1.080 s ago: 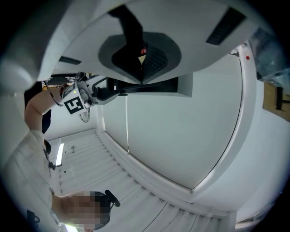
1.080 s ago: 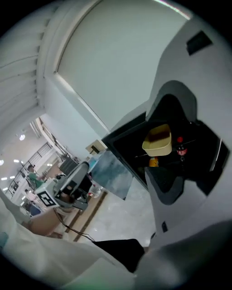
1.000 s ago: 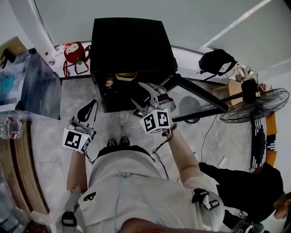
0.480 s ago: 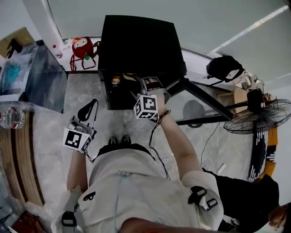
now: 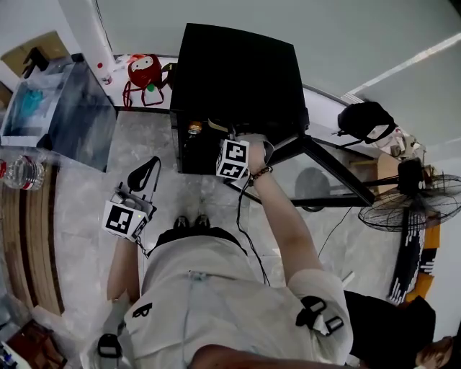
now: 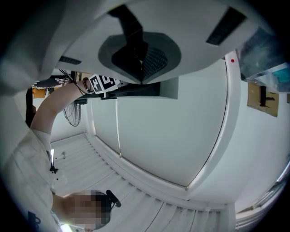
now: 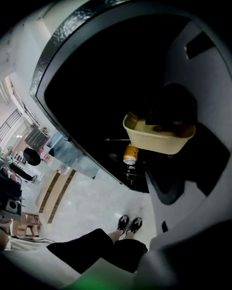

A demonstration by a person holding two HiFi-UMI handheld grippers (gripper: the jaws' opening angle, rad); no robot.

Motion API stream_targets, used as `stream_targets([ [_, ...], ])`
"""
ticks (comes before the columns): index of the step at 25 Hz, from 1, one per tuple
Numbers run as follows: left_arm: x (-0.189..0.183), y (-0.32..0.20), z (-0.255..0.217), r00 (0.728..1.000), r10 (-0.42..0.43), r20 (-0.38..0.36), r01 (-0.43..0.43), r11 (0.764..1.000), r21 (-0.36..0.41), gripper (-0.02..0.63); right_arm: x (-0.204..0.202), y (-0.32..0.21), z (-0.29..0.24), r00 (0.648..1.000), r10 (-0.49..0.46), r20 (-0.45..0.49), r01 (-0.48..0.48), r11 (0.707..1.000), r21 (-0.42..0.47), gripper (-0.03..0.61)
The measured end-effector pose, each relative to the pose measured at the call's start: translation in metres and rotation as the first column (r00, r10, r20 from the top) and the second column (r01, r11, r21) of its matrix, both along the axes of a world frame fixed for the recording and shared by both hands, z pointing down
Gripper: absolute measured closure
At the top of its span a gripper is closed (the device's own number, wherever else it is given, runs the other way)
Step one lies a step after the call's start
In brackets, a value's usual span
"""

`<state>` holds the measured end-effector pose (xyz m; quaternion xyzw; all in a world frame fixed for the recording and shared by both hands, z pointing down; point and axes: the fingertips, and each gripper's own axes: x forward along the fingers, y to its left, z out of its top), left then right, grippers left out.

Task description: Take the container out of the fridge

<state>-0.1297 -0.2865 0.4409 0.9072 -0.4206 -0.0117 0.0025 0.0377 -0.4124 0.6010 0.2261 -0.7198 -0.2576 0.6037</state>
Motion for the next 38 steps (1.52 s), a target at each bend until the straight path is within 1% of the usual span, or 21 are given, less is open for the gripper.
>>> stream_targets([
  [2, -0.004, 0.000, 0.000, 1.000, -0.010, 0.000, 0.010, 1.000, -0.001, 0.604, 0.003, -0.002, 0.003, 1.000, 0.002, -0.025, -0.003, 1.000, -0.013, 0.287],
  [3, -0.005, 0.000, 0.001, 1.000, -0.015, 0.000, 0.015, 1.000, -0.001, 0.604, 0.003, -0.003, 0.003, 0.999, 0.000, -0.032, 0.000, 1.000, -0.013, 0.335],
  [4, -0.006, 0.000, 0.002, 1.000, -0.019, 0.000, 0.019, 1.000, -0.003, 0.604, 0.004, -0.003, 0.003, 0.999, -0.004, -0.037, 0.004, 1.000, -0.012, 0.443],
  [5, -0.007, 0.000, 0.003, 1.000, -0.022, 0.001, 0.022, 1.000, -0.006, 0.604, 0.004, -0.003, 0.003, 0.999, -0.007, -0.041, 0.006, 1.000, -0.015, 0.493],
  [9, -0.009, 0.002, 0.004, 1.000, -0.028, -0.002, 0.028, 1.000, -0.012, 0.604, 0.007, 0.002, 0.004, 0.998, -0.011, -0.066, 0.008, 0.999, -0.049, 0.543],
  [15, -0.004, 0.000, 0.001, 1.000, -0.012, -0.006, 0.012, 1.000, -0.004, 0.604, 0.007, 0.025, -0.007, 0.999, -0.005, -0.049, 0.001, 0.995, -0.096, 0.545],
  [21, 0.007, -0.003, 0.001, 1.000, 0.021, -0.010, -0.021, 1.000, -0.005, 0.604, 0.007, 0.069, -0.024, 0.999, -0.024, -0.032, 0.019, 0.991, -0.136, 0.545],
  [24, 0.013, -0.008, 0.002, 0.999, 0.042, -0.012, -0.042, 0.999, -0.002, 0.604, 0.008, 0.094, -0.032, 1.000, -0.027, -0.004, 0.026, 0.985, -0.168, 0.545],
  [27, 0.020, -0.012, 0.002, 0.998, 0.066, -0.017, -0.066, 0.998, 0.001, 0.604, 0.009, 0.115, -0.037, 0.999, -0.009, 0.044, 0.018, 0.978, -0.209, 0.545],
  [31, 0.035, -0.016, 0.002, 0.994, 0.105, -0.024, -0.104, 0.995, 0.008, 0.604, 0.017, 0.140, -0.042, 0.997, 0.020, 0.069, -0.002, 0.968, -0.252, 0.546],
  [34, 0.049, -0.018, 0.000, 0.990, 0.141, -0.029, -0.141, 0.990, 0.016, 0.604, 0.023, 0.159, -0.050, 0.995, 0.037, 0.088, -0.013, 0.966, -0.257, 0.548],
  [38, 0.071, -0.020, -0.004, 0.981, 0.193, -0.028, -0.192, 0.981, 0.023, 0.604, 0.035, 0.179, -0.061, 0.994, 0.058, 0.088, -0.034, 0.967, -0.253, 0.551],
])
